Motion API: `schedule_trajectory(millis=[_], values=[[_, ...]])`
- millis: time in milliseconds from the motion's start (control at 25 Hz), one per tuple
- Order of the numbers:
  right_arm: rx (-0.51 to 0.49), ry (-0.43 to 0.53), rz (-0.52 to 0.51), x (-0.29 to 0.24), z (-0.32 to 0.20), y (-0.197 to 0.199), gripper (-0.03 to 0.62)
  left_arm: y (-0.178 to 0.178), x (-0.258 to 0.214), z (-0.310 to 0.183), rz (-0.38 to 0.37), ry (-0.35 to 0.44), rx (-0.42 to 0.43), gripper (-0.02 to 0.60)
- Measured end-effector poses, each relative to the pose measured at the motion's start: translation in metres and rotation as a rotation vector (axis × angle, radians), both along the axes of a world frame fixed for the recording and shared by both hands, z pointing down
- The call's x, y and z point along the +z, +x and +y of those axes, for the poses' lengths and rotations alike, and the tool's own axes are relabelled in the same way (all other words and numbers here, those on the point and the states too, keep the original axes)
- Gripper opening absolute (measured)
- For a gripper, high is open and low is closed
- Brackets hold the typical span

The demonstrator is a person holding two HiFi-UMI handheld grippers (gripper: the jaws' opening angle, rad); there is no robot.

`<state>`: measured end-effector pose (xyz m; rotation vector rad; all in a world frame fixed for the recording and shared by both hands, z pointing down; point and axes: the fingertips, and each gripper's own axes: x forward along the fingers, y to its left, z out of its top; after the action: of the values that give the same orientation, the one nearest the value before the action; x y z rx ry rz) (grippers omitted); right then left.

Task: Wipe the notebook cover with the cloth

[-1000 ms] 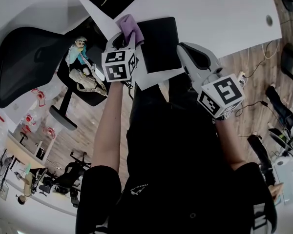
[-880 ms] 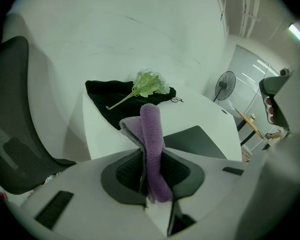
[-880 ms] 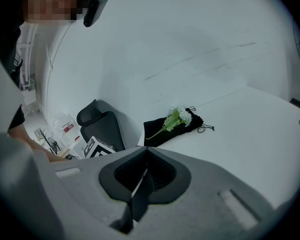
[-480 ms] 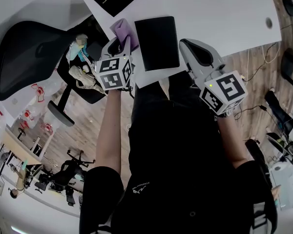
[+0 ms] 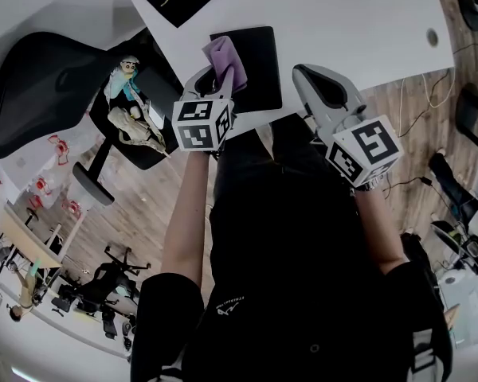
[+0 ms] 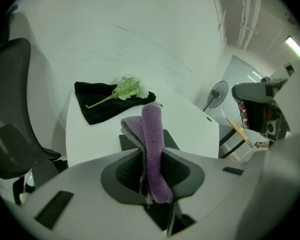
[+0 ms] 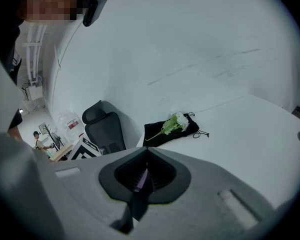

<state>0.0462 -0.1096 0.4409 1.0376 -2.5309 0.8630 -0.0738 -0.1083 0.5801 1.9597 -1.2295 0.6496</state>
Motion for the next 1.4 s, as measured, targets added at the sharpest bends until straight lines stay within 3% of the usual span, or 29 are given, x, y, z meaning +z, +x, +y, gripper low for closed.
schedule_trajectory(millis=[640, 1400], values=[[-0.03, 0.009, 0.015, 0.003, 0.017, 0.032, 0.005, 0.069, 0.012, 0.015, 0.04, -0.047, 0.082, 0.083], [-0.024, 0.025, 0.01, 0.003, 0.02, 0.06, 0.005, 0.097, 0.035, 0.018, 0.021, -0.11, 0.142, 0.083]])
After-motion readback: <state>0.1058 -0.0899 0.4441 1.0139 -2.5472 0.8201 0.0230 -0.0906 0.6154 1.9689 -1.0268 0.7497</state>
